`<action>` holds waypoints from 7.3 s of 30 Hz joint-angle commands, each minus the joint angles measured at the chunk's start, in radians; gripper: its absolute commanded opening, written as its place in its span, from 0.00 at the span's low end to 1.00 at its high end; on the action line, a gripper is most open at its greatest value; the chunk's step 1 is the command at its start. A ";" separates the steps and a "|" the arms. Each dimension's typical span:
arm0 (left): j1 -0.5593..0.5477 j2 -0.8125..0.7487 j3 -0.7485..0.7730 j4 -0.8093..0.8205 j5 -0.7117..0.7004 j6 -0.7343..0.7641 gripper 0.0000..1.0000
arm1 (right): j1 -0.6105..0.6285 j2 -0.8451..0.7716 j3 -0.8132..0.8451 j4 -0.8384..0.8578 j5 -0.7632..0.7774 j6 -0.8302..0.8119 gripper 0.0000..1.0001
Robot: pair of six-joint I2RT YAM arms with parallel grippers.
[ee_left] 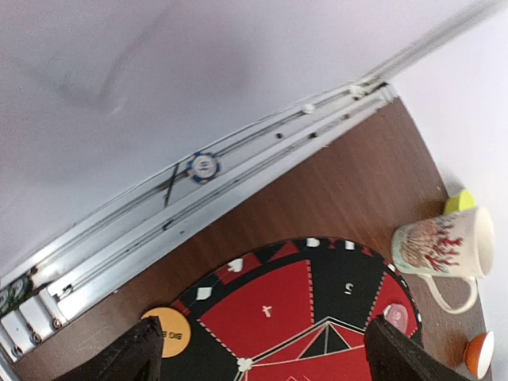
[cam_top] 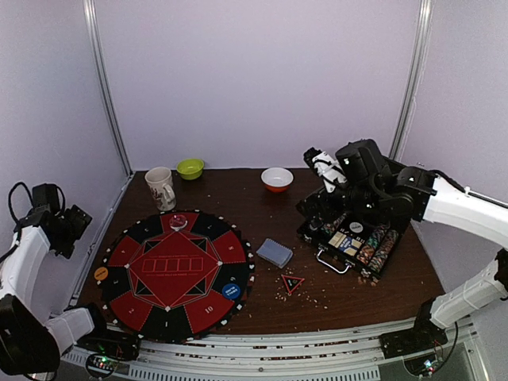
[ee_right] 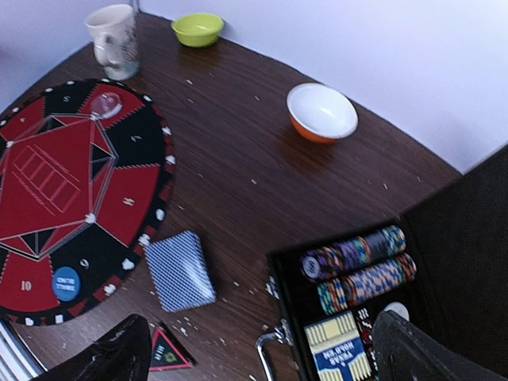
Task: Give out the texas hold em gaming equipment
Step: Pick up the pile of poker chips from the chip case, then pass from the right arm to the left, then place the poker chips pile at the small blind area, then pick up the pile of poker chips from the chip case.
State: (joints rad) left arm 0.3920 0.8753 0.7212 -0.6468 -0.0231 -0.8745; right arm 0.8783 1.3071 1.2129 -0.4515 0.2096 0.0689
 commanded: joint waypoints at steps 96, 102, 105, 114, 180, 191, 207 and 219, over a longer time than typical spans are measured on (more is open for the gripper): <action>-1.520 0.264 0.383 0.216 0.056 1.411 0.91 | -0.104 0.306 0.086 0.175 -1.010 0.560 0.00; -1.527 0.393 0.320 0.406 -0.004 1.483 0.98 | -0.055 0.320 0.051 0.218 -1.011 0.591 0.00; -1.527 0.478 0.341 0.428 -0.026 1.481 0.98 | -0.043 0.320 0.040 0.272 -1.022 0.626 0.00; -1.492 0.580 0.371 0.481 -0.050 1.392 0.62 | -0.033 0.317 0.038 0.280 -1.011 0.633 0.00; -1.314 1.097 0.473 0.258 0.046 1.019 0.31 | -0.248 0.068 -0.059 -0.230 -0.378 0.378 0.73; -1.314 1.106 0.440 0.309 0.049 1.094 0.60 | -0.248 0.051 0.000 -0.268 -0.345 0.356 0.74; -1.313 0.731 0.469 0.431 0.134 1.138 0.98 | -0.295 0.299 0.204 -0.302 -0.195 -0.137 0.67; -1.271 0.495 0.352 0.430 0.126 0.983 0.98 | -0.337 0.682 0.449 -0.315 -0.131 -0.178 0.46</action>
State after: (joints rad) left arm -0.8921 1.4139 1.1179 -0.2317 0.1123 0.1570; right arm 0.5491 1.9488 1.6051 -0.7349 0.0044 -0.0883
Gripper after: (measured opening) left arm 0.983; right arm 0.465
